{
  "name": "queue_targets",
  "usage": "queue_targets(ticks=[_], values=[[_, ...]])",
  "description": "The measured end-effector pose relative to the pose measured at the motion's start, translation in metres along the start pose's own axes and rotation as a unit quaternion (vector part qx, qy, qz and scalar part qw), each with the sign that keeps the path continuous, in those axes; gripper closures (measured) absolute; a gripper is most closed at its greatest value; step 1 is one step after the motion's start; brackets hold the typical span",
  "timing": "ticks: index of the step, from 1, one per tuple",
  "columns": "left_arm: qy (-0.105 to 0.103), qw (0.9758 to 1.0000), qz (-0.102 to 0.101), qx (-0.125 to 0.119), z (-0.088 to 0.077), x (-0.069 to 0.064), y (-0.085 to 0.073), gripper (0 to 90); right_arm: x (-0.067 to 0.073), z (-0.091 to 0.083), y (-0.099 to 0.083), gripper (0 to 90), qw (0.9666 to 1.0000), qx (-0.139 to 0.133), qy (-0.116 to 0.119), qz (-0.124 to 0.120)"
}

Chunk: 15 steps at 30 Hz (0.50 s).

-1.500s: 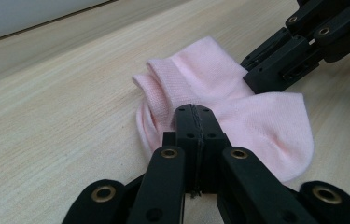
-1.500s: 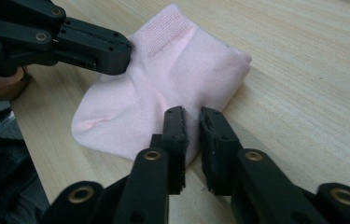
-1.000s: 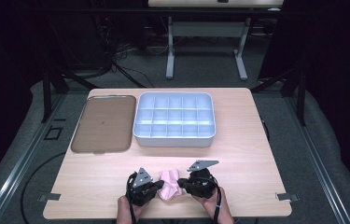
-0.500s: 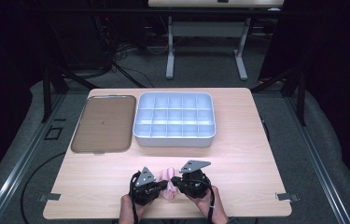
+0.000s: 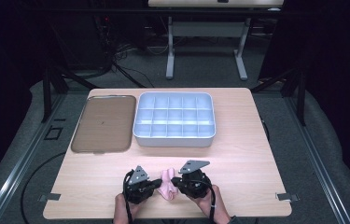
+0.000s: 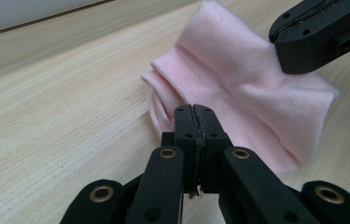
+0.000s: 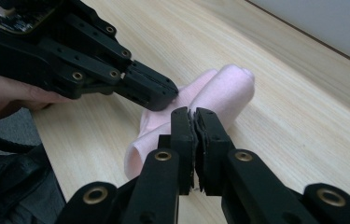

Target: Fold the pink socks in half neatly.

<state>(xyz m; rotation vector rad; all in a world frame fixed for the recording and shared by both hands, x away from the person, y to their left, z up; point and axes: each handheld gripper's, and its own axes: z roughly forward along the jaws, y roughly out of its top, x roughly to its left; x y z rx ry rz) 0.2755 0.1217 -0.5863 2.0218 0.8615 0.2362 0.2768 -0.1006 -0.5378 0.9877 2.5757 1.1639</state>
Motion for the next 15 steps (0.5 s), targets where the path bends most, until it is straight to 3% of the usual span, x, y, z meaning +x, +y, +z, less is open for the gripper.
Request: queue_targets(ticks=[7,15], values=[[0.008,0.9999,0.014,-0.004,0.001,-0.002,-0.002,89.3,0.007,0.012,0.011,86.7,0.9997,0.005,0.013,-0.022],[-0.001,1.0000,0.009,-0.003,0.001,0.000,-0.001,89.2,0.010,0.024,0.009,86.8,0.9992,0.005,0.027,-0.029]])
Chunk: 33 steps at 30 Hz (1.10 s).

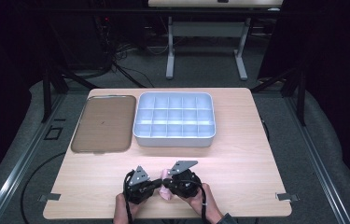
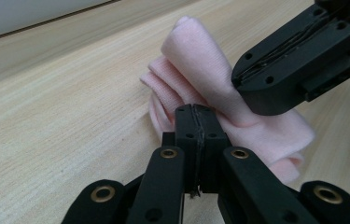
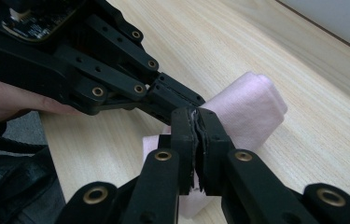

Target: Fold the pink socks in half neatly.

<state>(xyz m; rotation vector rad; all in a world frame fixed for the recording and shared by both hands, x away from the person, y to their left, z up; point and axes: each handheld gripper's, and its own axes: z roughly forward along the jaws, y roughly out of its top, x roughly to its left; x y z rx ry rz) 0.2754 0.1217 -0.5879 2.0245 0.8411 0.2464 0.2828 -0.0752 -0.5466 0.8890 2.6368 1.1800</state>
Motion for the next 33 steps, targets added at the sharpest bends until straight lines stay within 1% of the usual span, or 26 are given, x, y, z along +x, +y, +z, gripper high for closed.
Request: queue_targets(ticks=[1,2,3,4,5,6,7,8,10,11,12,13,14,15,17,18,20,22,23,24,27,28,30,33], values=[[-0.004,1.0000,0.002,-0.001,-0.001,0.001,0.000,89.2,0.000,0.000,0.000,86.8,1.0000,0.000,0.000,0.000],[-0.006,0.9999,0.005,-0.011,-0.005,0.002,0.000,89.1,-0.001,0.000,-0.001,86.8,1.0000,0.000,0.002,0.000],[-0.006,0.9999,0.005,-0.011,-0.005,0.002,0.000,89.4,-0.002,-0.001,-0.001,86.8,1.0000,-0.001,0.001,0.001],[-0.012,0.9994,-0.013,-0.029,-0.012,0.005,-0.002,89.4,-0.002,-0.002,-0.002,86.7,1.0000,0.001,0.002,0.003],[-0.012,0.9994,-0.013,-0.029,-0.012,0.005,-0.002,89.4,-0.002,-0.002,-0.002,86.7,1.0000,0.001,0.002,0.003],[-0.009,0.9992,-0.020,-0.034,-0.016,0.007,-0.003,89.4,-0.003,-0.004,-0.002,86.7,1.0000,0.001,0.001,0.004],[-0.007,0.9991,-0.024,-0.035,-0.019,0.009,-0.004,89.4,-0.003,-0.004,-0.002,86.7,1.0000,0.001,0.001,0.004],[-0.008,0.9990,-0.030,-0.033,-0.021,0.009,-0.006,89.4,-0.004,-0.005,-0.003,86.7,1.0000,0.001,0.000,0.004],[-0.006,0.9994,-0.025,-0.023,-0.021,0.009,-0.007,89.4,-0.004,-0.006,-0.003,86.7,1.0000,0.000,-0.003,0.004],[-0.007,0.9995,-0.027,-0.015,-0.019,0.009,-0.007,89.4,-0.005,-0.005,-0.002,86.7,1.0000,0.000,-0.002,0.004],[-0.005,0.9997,-0.024,-0.007,-0.016,0.008,-0.008,89.4,-0.004,-0.004,-0.001,86.7,1.0000,0.000,-0.002,0.002],[-0.001,0.9998,-0.018,0.005,-0.014,0.007,-0.007,89.4,-0.004,-0.004,-0.001,86.7,1.0000,0.000,-0.002,0.002],[0.006,0.9997,-0.013,0.019,-0.009,0.006,-0.005,89.4,-0.004,-0.001,0.000,86.6,1.0000,0.007,0.000,-0.005],[0.006,0.9997,-0.013,0.019,-0.009,0.006,-0.005,89.5,-0.004,-0.001,0.000,86.6,1.0000,0.007,0.000,-0.005],[0.009,0.9994,-0.015,0.032,-0.006,0.006,-0.004,89.5,-0.003,0.002,0.003,86.6,0.9998,0.015,0.001,-0.011],[0.010,0.9993,-0.014,0.034,-0.005,0.007,-0.004,89.5,-0.002,0.005,0.003,86.6,0.9999,0.013,0.002,-0.009],[0.009,0.9992,-0.016,0.035,-0.005,0.008,-0.004,89.6,-0.003,0.012,0.003,86.6,0.9997,0.021,0.008,-0.009],[0.010,0.9993,-0.015,0.033,-0.005,0.007,-0.004,89.6,-0.003,0.014,0.003,86.6,0.9997,0.022,0.010,-0.008],[0.010,0.9993,-0.016,0.033,-0.005,0.007,-0.005,89.6,-0.005,0.018,0.003,86.6,0.9996,0.024,0.014,-0.008],[0.010,0.9993,-0.015,0.033,-0.005,0.007,-0.005,89.6,-0.005,0.018,0.003,86.6,0.9996,0.024,0.014,-0.008],[0.009,0.9992,-0.023,0.032,-0.005,0.008,-0.005,89.6,-0.005,0.021,0.002,86.5,0.9996,0.025,0.016,-0.003],[0.013,0.9991,-0.024,0.034,-0.006,0.008,-0.005,89.6,-0.005,0.021,0.002,86.5,0.9996,0.025,0.016,-0.003],[0.015,0.9992,-0.030,0.023,-0.008,0.010,-0.005,89.6,-0.005,0.022,0.002,86.5,0.9994,0.030,0.017,-0.008],[0.013,0.9990,-0.042,-0.014,-0.017,0.016,-0.001,89.6,-0.005,0.022,0.001,86.4,0.9993,0.033,0.016,-0.009]])
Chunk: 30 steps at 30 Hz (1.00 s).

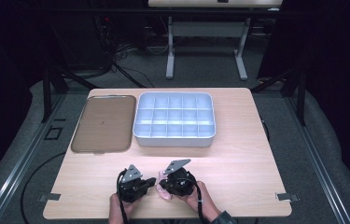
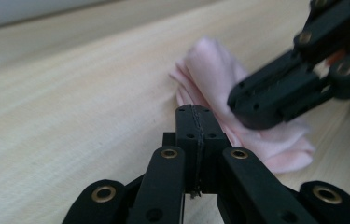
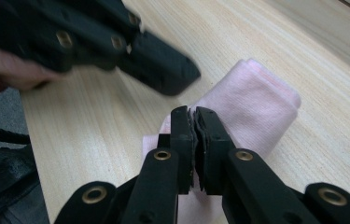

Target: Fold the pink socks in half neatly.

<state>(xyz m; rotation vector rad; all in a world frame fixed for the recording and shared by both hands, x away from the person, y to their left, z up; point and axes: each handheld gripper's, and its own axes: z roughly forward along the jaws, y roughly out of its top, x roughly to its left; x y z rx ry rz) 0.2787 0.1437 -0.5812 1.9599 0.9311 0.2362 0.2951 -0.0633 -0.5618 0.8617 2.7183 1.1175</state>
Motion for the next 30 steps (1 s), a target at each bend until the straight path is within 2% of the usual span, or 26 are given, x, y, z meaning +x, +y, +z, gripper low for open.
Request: queue_targets(ticks=[1,4,5,6,7,8,9,11,14,18,19,20,22,23,24,25,26,27,30], values=[[-0.004,1.0000,-0.003,-0.008,-0.002,0.000,0.002,89.6,0.000,0.000,0.000,86.5,1.0000,-0.002,-0.001,0.004],[-0.016,0.9995,0.015,-0.023,-0.007,-0.001,0.016,89.6,0.001,0.000,-0.001,86.5,1.0000,-0.001,-0.004,0.001],[-0.024,0.9991,0.027,-0.023,-0.007,-0.004,0.027,89.5,0.002,0.001,-0.001,86.4,1.0000,-0.001,-0.008,-0.003],[-0.024,0.9991,0.027,-0.023,-0.007,-0.004,0.027,89.6,0.002,0.001,-0.001,86.4,1.0000,-0.001,-0.008,-0.003],[-0.034,0.9983,0.041,-0.021,-0.002,-0.007,0.035,89.5,0.004,0.001,-0.001,86.5,0.9999,0.002,-0.014,-0.005],[-0.034,0.9983,0.041,-0.021,-0.002,-0.007,0.035,89.5,0.004,0.001,-0.001,86.5,0.9999,0.002,-0.014,-0.005],[-0.033,0.9981,0.051,-0.012,0.003,-0.008,0.039,89.5,0.004,0.001,-0.001,86.5,0.9999,0.001,-0.015,-0.006],[-0.037,0.9980,0.052,0.001,0.011,-0.007,0.040,89.5,0.004,0.001,-0.001,86.5,0.9998,0.000,-0.016,-0.007],[-0.030,0.9977,0.056,0.023,0.028,-0.006,0.035,89.6,0.005,0.001,-0.002,86.5,0.9998,-0.004,-0.017,-0.007],[-0.029,0.9978,0.053,0.028,0.032,-0.003,0.030,89.7,0.006,0.000,-0.002,86.3,0.9997,-0.003,-0.022,-0.011],[-0.027,0.9976,0.056,0.031,0.031,-0.003,0.030,89.7,0.012,0.004,-0.003,86.0,0.9963,-0.025,-0.081,-0.012],[-0.025,0.9976,0.056,0.030,0.032,-0.002,0.028,89.8,0.011,0.003,-0.003,84.8,0.9975,-0.028,-0.064,-0.011],[-0.025,0.9976,0.057,0.030,0.032,-0.001,0.028,89.8,0.011,0.002,-0.004,83.7,0.9976,-0.029,-0.062,-0.011],[-0.025,0.9977,0.056,0.029,0.032,-0.001,0.027,89.8,0.011,0.000,-0.004,82.1,0.9980,-0.031,-0.054,-0.009],[-0.023,0.9977,0.059,0.025,0.032,-0.001,0.026,89.8,0.012,-0.001,-0.004,82.0,0.9974,-0.038,-0.062,-0.008],[-0.023,0.9978,0.057,0.024,0.032,-0.001,0.026,89.8,0.012,-0.006,-0.005,82.1,0.9979,-0.043,-0.049,-0.006],[-0.027,0.9980,0.053,0.021,0.032,0.000,0.025,89.8,0.012,-0.008,-0.006,82.2,0.9978,-0.047,-0.047,-0.005],[-0.028,0.9982,0.050,0.019,0.032,0.001,0.024,89.8,0.009,-0.017,-0.006,83.0,0.9997,-0.021,-0.010,-0.006],[-0.027,0.9984,0.048,0.016,0.032,0.002,0.022,89.8,0.009,-0.025,-0.009,85.6,0.9999,-0.012,-0.006,-0.002]])
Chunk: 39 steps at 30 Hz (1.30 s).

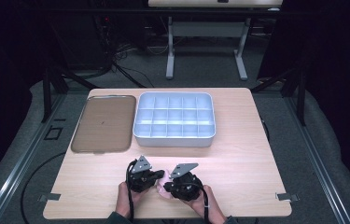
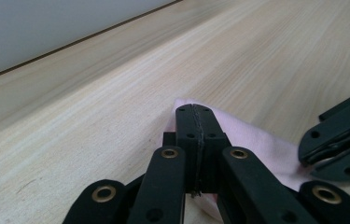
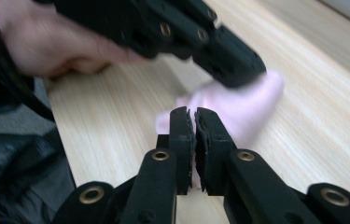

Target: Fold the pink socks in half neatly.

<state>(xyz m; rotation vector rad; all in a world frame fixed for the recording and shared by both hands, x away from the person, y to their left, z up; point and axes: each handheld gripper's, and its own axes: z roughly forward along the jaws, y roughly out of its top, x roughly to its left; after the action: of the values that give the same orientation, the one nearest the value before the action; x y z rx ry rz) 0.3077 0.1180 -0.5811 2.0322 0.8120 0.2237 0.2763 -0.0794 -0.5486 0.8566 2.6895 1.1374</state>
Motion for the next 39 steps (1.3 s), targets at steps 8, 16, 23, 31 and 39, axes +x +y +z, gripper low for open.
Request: queue_targets(ticks=[8,16,23,31,39], values=[[0.002,1.0000,0.002,-0.007,0.000,-0.001,-0.003,89.8,0.003,0.012,-0.007,88.1,0.9996,0.026,-0.013,-0.002],[0.013,0.9998,0.008,-0.015,-0.001,-0.004,-0.006,89.9,0.006,0.010,-0.008,89.9,0.9982,0.050,-0.035,-0.002],[0.014,0.9997,0.008,-0.018,-0.001,-0.004,-0.007,89.8,0.003,0.010,-0.010,89.5,0.9986,0.043,-0.032,0.006],[0.021,0.9994,0.014,-0.023,-0.001,-0.006,-0.008,89.8,-0.001,0.010,-0.011,79.6,0.9994,0.028,0.005,0.020],[0.022,0.9994,0.009,-0.023,-0.001,-0.006,-0.009,89.8,0.000,0.005,-0.007,76.3,0.9995,0.022,-0.010,0.022]])
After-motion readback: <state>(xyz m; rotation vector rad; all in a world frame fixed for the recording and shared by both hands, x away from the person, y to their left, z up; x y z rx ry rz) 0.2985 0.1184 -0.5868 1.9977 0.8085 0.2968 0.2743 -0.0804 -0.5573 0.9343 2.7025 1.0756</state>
